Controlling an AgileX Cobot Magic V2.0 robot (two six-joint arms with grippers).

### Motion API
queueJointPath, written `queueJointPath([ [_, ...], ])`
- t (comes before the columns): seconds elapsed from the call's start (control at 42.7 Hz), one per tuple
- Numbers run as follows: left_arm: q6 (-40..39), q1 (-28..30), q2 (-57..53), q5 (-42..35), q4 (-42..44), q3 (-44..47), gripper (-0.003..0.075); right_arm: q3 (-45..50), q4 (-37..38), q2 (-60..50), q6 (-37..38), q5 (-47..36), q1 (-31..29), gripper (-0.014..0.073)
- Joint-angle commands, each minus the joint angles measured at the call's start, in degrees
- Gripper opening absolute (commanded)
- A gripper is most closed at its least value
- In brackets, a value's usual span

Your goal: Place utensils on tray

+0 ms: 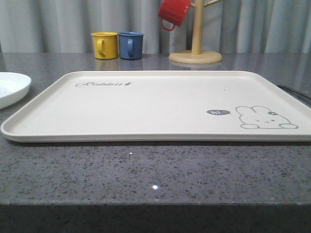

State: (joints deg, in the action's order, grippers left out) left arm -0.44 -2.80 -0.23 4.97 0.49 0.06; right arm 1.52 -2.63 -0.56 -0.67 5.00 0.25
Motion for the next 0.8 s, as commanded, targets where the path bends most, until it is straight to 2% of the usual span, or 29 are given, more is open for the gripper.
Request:
queueJointPath([
  [0.0, -0.52, 0.22, -1.09, -4.97, -0.49, 1.2, -0.002, 0.1, 0.24, -1.01, -0.08, -5.0, -0.21, -0.0067],
  [0.328, -0.52, 0.22, -1.09, -5.77, -0.49, 1.2, -0.002, -0.01, 0.05, -1.01, -0.08, -5.9, -0.21, -0.0067],
  [0.469, -0.52, 0.12, -1.09, -11.34, -0.49, -0.83, -0.002, -3.73, -3.1, -1.01, -0.08, -5.0, -0.21, -0.0067],
  [0.633, -0.52, 0.12, -0.75, -8.88, -0.49, -11.54, -0.002, -13.9, -3.19, -0.65, -0.13, -0.14, -0.21, -0.0067],
  [0.774, -0.52, 0.12, 3.26, 0.18, -0.49, -25.12, -0.002, -24.63, -3.1, 3.53, -0.13, 6.96, -0.21, -0.0067],
])
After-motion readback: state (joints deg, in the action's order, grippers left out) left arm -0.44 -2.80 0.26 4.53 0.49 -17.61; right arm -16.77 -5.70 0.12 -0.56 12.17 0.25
